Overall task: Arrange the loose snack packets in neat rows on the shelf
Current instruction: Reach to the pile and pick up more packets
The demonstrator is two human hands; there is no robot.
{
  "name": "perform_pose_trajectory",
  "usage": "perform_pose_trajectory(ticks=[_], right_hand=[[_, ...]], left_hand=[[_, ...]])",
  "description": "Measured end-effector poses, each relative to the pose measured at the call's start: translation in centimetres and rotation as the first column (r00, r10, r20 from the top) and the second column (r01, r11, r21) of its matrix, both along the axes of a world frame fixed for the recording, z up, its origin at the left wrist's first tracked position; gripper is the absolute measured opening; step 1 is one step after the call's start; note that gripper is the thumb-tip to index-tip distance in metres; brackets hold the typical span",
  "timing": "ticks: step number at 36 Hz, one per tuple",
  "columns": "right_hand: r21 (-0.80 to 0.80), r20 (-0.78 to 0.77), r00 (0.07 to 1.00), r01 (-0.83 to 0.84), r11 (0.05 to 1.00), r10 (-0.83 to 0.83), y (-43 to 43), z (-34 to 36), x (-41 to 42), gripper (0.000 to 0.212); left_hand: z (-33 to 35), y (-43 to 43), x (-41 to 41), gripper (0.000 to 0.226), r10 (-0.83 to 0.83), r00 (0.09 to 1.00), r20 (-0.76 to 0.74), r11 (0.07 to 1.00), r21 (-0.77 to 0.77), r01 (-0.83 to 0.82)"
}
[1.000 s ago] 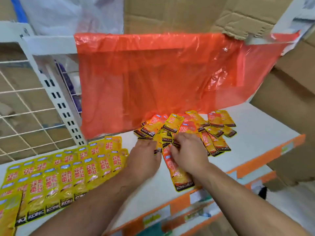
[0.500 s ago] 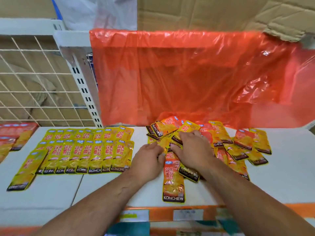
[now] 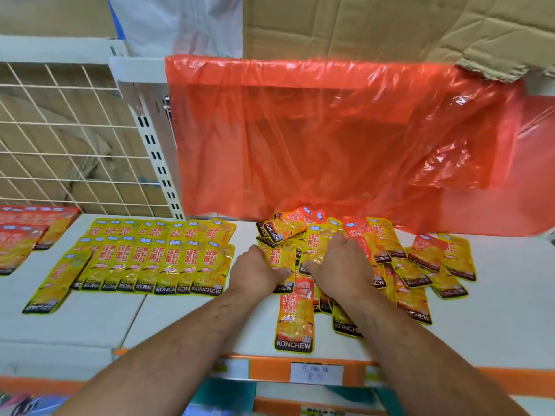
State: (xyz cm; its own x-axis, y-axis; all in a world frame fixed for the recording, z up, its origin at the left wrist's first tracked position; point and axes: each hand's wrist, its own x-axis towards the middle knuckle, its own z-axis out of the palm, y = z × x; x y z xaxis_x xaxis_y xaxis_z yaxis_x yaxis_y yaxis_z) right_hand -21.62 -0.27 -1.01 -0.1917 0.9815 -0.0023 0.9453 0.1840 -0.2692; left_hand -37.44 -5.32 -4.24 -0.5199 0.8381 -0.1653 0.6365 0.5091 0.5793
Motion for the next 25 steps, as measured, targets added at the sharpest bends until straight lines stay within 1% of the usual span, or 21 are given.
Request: perform_pose_trajectory(ticks=[2, 6, 11, 13, 17, 19, 21, 22, 25], right_hand=[[-0.006, -0.014, 1.0, 0.003, 1.0, -0.003, 0.0, -0.1, 0.1, 0.078], [-0.031, -0.052, 0.999, 0.01, 0.999, -0.011, 0.1, -0.3, 0.2, 0.071], [-0.051, -0.073, 0.997, 0.014, 0.999, -0.018, 0.4, -0.6, 0.3, 0.069], [-0.054, -0.078, 0.997, 0.017, 0.998, -0.021, 0.6, -0.8, 0.4, 0.063], [-0.042, -0.099, 0.994, 0.04, 0.998, -0.044, 0.9, -1.0, 0.5, 0.042], [-0.042, -0.143, 0.988, 0.049, 0.998, -0.054, 1.0, -1.0, 0.7, 0.028], [-0.047, -0.222, 0.973, 0.046, 0.998, -0.056, 1.3, -0.9, 0.9, 0.013], [-0.046, -0.266, 0.962, 0.041, 0.998, -0.052, 1.4, -0.8, 0.9, 0.012], [-0.037, -0.378, 0.924, 0.042, 0.998, -0.053, 1.4, -0.4, 0.8, 0.021]], left_hand=[[0.1, 0.0, -0.2, 0.07, 0.015, 0.999, 0.038, 1.0, -0.01, -0.015], [0.2, 0.1, -0.1, 0.065, 0.011, 0.997, 0.08, 1.0, -0.024, -0.009], [0.4, -0.1, -0.3, 0.058, 0.035, 0.977, 0.212, 0.999, -0.003, -0.035], [0.5, -0.2, -0.6, 0.052, 0.046, 0.963, 0.267, 0.998, 0.018, -0.053], [0.6, -0.3, -1.0, 0.038, 0.074, 0.924, 0.375, 0.993, 0.054, -0.102], [0.6, -0.4, -1.2, 0.032, 0.089, 0.913, 0.397, 0.99, 0.065, -0.125], [0.8, -0.5, -1.4, 0.027, 0.088, 0.906, 0.415, 0.989, 0.072, -0.129], [1.0, -0.6, -1.5, 0.026, 0.082, 0.901, 0.427, 0.99, 0.073, -0.124], [1.4, -0.9, -2.2, 0.025, 0.065, 0.872, 0.486, 0.99, 0.081, -0.119]])
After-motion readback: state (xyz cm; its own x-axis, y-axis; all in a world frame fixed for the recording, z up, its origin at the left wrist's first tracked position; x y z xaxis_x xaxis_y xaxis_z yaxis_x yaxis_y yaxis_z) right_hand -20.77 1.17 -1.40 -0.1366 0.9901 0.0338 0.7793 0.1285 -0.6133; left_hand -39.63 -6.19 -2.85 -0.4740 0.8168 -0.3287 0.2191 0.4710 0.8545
